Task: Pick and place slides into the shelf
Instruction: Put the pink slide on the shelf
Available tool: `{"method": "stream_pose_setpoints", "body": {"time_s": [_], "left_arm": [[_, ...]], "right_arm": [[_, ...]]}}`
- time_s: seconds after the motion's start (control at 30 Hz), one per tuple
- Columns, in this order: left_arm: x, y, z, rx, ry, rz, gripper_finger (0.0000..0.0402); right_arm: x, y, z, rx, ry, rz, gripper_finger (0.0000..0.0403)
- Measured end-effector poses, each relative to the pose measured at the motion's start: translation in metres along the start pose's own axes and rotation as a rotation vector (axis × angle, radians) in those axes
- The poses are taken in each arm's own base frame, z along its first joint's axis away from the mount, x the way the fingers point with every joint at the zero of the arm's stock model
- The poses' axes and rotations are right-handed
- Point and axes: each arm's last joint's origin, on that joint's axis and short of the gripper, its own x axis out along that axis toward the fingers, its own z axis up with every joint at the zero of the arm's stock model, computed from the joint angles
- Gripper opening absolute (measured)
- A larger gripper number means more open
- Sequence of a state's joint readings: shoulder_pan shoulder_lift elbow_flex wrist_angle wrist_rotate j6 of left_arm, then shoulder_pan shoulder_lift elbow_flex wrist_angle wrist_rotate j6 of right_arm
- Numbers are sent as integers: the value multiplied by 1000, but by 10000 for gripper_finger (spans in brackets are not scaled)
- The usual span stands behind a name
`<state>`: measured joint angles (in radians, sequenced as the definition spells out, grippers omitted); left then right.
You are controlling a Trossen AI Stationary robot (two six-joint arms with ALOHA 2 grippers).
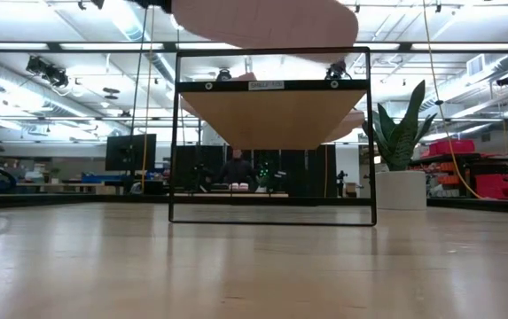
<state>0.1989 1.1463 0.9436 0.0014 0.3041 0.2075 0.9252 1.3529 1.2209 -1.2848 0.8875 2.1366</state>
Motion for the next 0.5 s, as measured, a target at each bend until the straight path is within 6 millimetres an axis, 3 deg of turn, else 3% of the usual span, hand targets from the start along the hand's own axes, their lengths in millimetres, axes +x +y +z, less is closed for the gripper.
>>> {"method": "stream_pose_setpoints", "body": {"time_s": [0.5], "left_arm": [[-3,-2,-10,184,39,33,7]], "right_arm": [[12,5,7,16,13,-50,124]]}}
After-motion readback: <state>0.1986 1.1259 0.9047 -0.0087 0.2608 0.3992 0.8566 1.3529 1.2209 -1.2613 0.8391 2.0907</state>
